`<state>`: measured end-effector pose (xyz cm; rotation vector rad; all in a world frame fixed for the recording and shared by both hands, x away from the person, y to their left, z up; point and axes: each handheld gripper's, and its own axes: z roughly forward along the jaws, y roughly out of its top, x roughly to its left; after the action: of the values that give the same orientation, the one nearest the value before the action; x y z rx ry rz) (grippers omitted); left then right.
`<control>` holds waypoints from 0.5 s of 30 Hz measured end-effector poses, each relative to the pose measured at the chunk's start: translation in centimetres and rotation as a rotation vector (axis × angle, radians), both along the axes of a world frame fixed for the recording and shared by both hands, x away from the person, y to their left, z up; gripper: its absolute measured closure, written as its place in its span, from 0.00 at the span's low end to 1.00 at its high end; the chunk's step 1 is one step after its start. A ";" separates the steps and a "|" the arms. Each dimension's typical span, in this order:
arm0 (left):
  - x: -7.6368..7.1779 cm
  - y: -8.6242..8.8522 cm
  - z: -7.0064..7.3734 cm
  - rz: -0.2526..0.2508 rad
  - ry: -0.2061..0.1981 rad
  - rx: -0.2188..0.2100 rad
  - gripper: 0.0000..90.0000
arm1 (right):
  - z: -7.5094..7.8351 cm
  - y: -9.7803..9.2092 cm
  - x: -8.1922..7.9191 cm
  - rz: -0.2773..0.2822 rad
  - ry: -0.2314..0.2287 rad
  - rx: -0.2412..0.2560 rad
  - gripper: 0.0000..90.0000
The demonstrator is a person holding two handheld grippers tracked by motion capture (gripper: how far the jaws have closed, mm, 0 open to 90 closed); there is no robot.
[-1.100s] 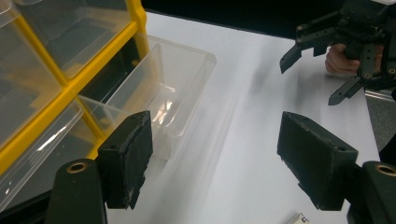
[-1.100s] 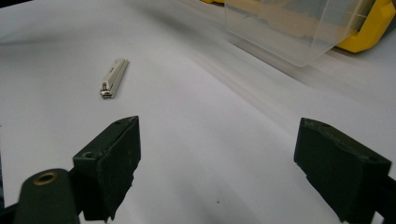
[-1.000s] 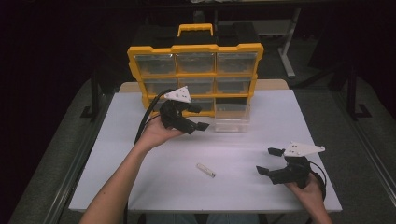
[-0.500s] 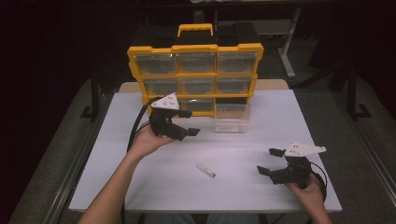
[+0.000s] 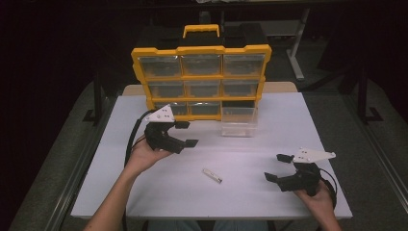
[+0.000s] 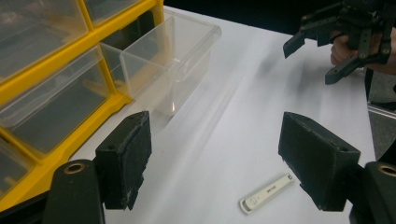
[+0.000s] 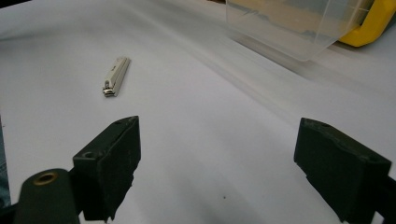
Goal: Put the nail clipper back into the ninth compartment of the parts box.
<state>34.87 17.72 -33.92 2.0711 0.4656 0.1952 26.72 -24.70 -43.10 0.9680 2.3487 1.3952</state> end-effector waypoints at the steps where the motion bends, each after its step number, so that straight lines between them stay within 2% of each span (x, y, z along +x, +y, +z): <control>1: 0.0 0.0 0.0 0.000 0.000 0.000 0.28 | 0.0 0.0 0.0 0.000 0.000 0.000 0.15; 9: -0.7 0.9 -1.0 0.028 0.002 -0.014 0.27 | -0.2 0.0 0.1 0.002 0.008 -0.004 0.15; 15: -1.2 1.4 -1.2 0.050 -0.001 -0.013 0.26 | -0.2 0.2 0.1 0.006 0.014 -0.009 0.15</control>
<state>33.66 19.14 -35.16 2.0474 0.5179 0.2220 26.84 -24.53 -43.33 0.9724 2.3677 1.3838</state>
